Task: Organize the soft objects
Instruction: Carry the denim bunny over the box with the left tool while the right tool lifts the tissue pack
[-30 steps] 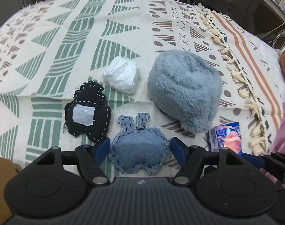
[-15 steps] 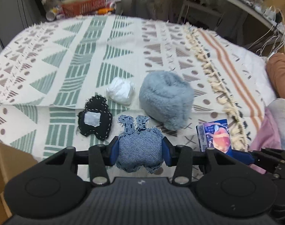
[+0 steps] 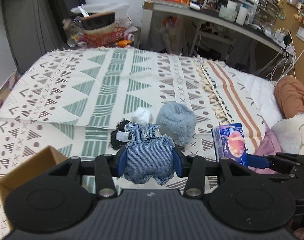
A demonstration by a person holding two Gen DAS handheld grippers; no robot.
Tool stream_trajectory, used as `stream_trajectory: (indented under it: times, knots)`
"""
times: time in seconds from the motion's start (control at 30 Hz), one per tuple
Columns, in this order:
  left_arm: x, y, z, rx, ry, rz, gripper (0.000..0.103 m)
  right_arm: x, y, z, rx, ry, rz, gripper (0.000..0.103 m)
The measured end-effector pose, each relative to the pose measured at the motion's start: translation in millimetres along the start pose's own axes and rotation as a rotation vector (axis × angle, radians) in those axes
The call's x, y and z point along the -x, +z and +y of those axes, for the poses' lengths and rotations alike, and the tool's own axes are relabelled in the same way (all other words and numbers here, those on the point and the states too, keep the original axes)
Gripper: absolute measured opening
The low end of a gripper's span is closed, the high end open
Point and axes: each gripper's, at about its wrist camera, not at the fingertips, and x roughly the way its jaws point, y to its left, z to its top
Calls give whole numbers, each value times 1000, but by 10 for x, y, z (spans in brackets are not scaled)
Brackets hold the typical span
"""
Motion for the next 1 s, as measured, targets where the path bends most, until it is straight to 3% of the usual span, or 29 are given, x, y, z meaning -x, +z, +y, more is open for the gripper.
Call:
stream_trajectory:
  times: [0.57,1.0]
  knots:
    - [862,-213,276,32,92,-121,45,572,59,462,52,70,-97,49]
    - [1196,-511,635,88,149,-164,46,756,80,972,134,164,-142,49]
